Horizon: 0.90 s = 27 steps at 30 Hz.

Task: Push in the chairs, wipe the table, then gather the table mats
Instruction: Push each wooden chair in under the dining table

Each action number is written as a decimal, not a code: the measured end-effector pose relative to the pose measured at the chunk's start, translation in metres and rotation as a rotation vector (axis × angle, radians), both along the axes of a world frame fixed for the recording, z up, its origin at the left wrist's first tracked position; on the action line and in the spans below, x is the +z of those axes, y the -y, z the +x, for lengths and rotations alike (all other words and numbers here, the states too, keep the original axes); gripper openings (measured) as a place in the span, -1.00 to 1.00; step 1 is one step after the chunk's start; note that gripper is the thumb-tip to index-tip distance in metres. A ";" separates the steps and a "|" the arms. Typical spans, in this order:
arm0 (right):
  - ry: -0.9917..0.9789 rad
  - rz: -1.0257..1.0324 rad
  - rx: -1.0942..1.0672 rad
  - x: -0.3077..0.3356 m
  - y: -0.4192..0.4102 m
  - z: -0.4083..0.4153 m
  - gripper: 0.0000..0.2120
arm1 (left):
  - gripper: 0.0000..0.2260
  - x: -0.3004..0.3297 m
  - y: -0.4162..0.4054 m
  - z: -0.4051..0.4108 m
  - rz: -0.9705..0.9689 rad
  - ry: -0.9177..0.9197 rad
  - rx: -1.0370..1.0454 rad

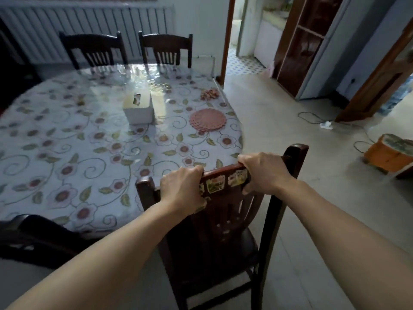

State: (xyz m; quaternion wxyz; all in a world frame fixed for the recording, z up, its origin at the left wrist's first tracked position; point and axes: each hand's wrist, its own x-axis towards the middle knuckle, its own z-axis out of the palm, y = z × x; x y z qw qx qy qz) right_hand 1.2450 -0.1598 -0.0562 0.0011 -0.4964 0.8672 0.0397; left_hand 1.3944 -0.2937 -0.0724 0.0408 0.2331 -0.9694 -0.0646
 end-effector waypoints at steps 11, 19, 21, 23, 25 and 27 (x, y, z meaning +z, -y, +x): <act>-0.022 -0.055 0.215 0.005 0.014 0.008 -0.43 | -0.64 0.013 0.009 0.021 -0.025 0.012 0.132; -0.016 -0.056 0.288 -0.018 0.043 0.033 -0.47 | -0.59 -0.022 0.035 0.049 -0.124 -0.042 0.123; 0.009 -0.055 0.310 -0.033 0.049 0.040 -0.53 | -0.57 -0.040 0.042 0.058 -0.156 -0.057 0.117; 0.036 -0.053 0.323 -0.048 0.056 0.045 -0.57 | -0.50 -0.054 0.050 0.063 -0.220 -0.037 0.089; 0.040 -0.075 0.340 -0.058 0.059 0.048 -0.59 | -0.46 -0.061 0.055 0.066 -0.260 -0.027 0.075; 0.035 -0.103 0.352 -0.068 0.063 0.051 -0.61 | -0.47 -0.068 0.060 0.069 -0.274 -0.051 0.058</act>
